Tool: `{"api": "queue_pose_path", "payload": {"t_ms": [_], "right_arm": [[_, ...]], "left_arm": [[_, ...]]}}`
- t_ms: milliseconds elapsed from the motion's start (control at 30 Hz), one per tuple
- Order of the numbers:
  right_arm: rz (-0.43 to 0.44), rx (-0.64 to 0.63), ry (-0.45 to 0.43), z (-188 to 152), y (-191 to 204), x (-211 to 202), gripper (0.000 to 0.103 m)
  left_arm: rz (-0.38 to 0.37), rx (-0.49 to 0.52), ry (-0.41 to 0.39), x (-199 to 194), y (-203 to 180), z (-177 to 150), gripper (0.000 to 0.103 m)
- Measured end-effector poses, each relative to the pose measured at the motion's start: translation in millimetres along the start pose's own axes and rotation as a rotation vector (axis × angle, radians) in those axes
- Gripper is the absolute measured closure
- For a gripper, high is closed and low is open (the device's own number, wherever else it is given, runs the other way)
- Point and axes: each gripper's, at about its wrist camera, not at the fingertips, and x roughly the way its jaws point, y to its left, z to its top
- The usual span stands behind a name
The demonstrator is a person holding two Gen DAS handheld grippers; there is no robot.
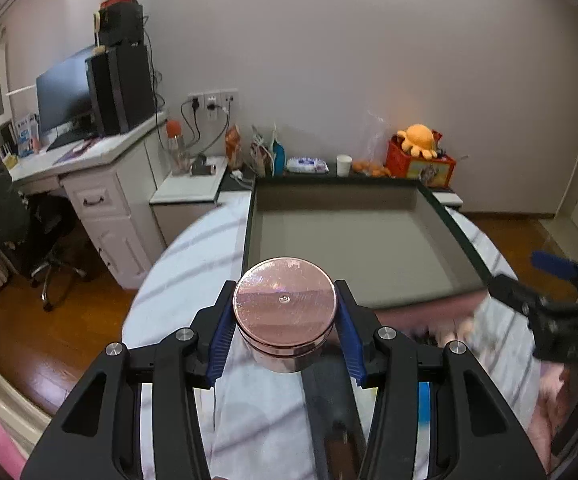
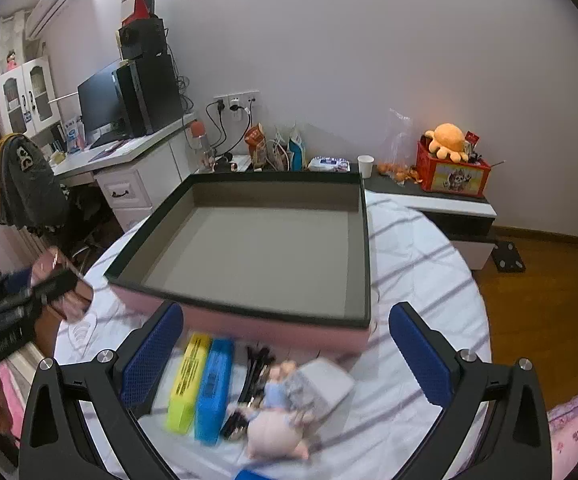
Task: Organize rigid objects
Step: 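Carry the tin with the left gripper into the box and release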
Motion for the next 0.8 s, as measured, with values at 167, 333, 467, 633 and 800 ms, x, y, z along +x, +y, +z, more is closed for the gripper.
{"api": "queue_pose_path", "payload": {"t_ms": [167,333,467,633,800], "right_arm": [[0.004,-0.004,-0.007,15,-5,16,0.000],[0.009,-0.002,0.005,23,-10,36,0.000],[0.012,-0.001,0.019,25,-13,51,0.000],[0.020,-0.003,0.045,24,-13,68,0.000],[0.028,-0.007,0.060,24,-11,77,0.000]], "left_arm": [[-0.011,-0.009,0.024,38,-1,22,0.056],[-0.013,-0.010,0.068,79,0,28,0.056],[0.020,-0.013,0.115,103,4,22,0.056],[0.027,-0.006,0.156,117,5,11,0.056],[0.052,0.020,0.165,119,1,4,0.056]]}}
